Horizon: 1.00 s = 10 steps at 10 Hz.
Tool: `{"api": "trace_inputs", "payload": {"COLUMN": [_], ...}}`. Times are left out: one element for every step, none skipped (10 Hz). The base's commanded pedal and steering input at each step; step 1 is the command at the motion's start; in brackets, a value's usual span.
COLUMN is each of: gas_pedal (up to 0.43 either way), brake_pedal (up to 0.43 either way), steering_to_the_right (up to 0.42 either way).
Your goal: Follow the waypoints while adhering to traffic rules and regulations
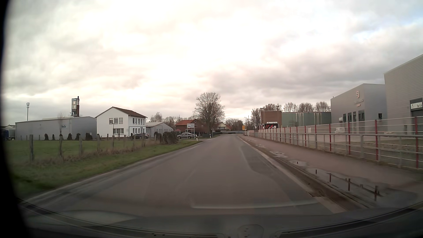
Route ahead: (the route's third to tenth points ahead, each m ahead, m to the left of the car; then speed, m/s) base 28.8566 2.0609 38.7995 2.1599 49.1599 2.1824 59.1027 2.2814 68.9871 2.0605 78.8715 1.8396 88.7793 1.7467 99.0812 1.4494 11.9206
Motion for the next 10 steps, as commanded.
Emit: {"api": "trace_inputs", "payload": {"gas_pedal": [0.15, 0.15, 0.15, 0.157, 0.157, 0.157, 0.157, 0.157, 0.157, 0.157], "brake_pedal": [0.0, 0.0, 0.0, 0.0, 0.0, 0.0, 0.0, 0.0, 0.0, 0.0], "steering_to_the_right": [0.002, 0.002, 0.001, 0.001, 0.002, 0.001, 0.001, 0.001, 0.002, 0.002]}}
